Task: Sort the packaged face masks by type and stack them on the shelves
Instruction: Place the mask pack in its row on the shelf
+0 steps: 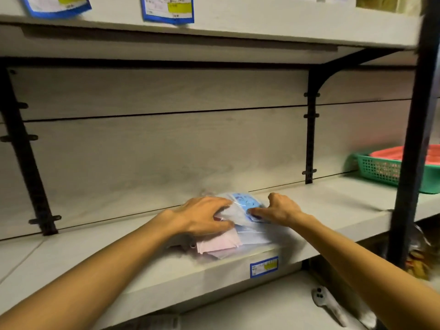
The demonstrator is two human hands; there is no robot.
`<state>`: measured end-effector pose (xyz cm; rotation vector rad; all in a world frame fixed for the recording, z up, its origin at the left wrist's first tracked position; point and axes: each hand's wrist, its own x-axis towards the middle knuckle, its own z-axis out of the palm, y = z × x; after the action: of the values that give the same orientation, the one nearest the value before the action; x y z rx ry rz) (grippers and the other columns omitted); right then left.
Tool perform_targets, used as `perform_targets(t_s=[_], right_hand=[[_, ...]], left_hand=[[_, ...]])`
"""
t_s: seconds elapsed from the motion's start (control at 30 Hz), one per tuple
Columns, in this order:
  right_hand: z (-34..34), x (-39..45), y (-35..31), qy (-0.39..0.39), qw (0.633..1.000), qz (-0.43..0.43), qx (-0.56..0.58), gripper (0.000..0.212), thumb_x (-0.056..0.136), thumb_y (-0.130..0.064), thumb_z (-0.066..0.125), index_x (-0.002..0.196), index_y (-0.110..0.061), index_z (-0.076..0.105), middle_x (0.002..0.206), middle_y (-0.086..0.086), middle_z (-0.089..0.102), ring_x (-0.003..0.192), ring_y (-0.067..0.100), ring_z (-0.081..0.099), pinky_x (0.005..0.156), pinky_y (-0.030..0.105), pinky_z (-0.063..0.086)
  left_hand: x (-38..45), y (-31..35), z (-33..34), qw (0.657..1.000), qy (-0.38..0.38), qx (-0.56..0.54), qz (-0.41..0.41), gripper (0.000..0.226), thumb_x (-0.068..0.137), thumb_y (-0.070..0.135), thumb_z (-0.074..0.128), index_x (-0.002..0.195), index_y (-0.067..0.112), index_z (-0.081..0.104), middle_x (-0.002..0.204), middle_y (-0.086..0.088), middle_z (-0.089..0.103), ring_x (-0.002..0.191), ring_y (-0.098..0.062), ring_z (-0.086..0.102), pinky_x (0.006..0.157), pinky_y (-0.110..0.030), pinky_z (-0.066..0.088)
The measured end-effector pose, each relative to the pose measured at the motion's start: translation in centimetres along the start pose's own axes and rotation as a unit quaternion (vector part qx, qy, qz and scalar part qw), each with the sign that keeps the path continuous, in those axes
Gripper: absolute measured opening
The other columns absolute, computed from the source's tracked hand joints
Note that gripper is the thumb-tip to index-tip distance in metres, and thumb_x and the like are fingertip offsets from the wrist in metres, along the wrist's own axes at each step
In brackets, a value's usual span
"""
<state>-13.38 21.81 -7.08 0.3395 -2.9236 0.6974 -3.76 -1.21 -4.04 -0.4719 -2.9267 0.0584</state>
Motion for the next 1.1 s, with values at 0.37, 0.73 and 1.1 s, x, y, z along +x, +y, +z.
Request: perform_targets(t_s=[0.37, 0.73, 1.1], right_hand=[[-1.0, 5.6, 2.2, -0.058, 0.960, 0.007, 0.275, 0.012, 0.081, -0.019, 0.076, 0.082, -0.013, 0.066, 0.073, 0.006, 0.061, 0.058, 0.017, 0.054, 0.042, 0.022, 0.039], [-0.1, 7.4, 3.9, -0.077, 0.910, -0.029, 0.406, 0.075, 0.076, -0.012, 0.082, 0.141, -0.011, 0.044, 0.101, 0.005, 0.062, 0.079, 0.021, 0.063, 0.052, 0.025, 0.043], [-1.0, 6.0, 4.5, -0.147, 0.817, -0.005, 0.557, 0.053, 0.082, -0.034, 0.079, 0.115, 0.005, 0.068, 0.087, 0.011, 0.071, 0.062, 0.019, 0.059, 0.055, 0.027, 0.042]], left_hand=[[1.6, -0.2, -0.8, 0.984, 0.088, -0.111, -0.106, 0.029, 0.088, 0.048, 0.056, 0.099, 0.027, 0.073, 0.088, 0.010, 0.075, 0.081, -0.010, 0.067, 0.077, -0.032, 0.053], [1.6, 1.6, -1.5, 0.912, 0.057, -0.368, -0.173, 0.025, 0.080, 0.008, 0.084, 0.105, 0.006, 0.079, 0.106, -0.010, 0.078, 0.096, -0.021, 0.072, 0.098, -0.044, 0.053], [2.3, 4.2, -1.2, 0.958, -0.055, -0.093, -0.267, 0.092, 0.070, 0.085, 0.060, 0.141, 0.026, 0.052, 0.139, 0.005, 0.058, 0.117, -0.018, 0.058, 0.102, -0.037, 0.048]])
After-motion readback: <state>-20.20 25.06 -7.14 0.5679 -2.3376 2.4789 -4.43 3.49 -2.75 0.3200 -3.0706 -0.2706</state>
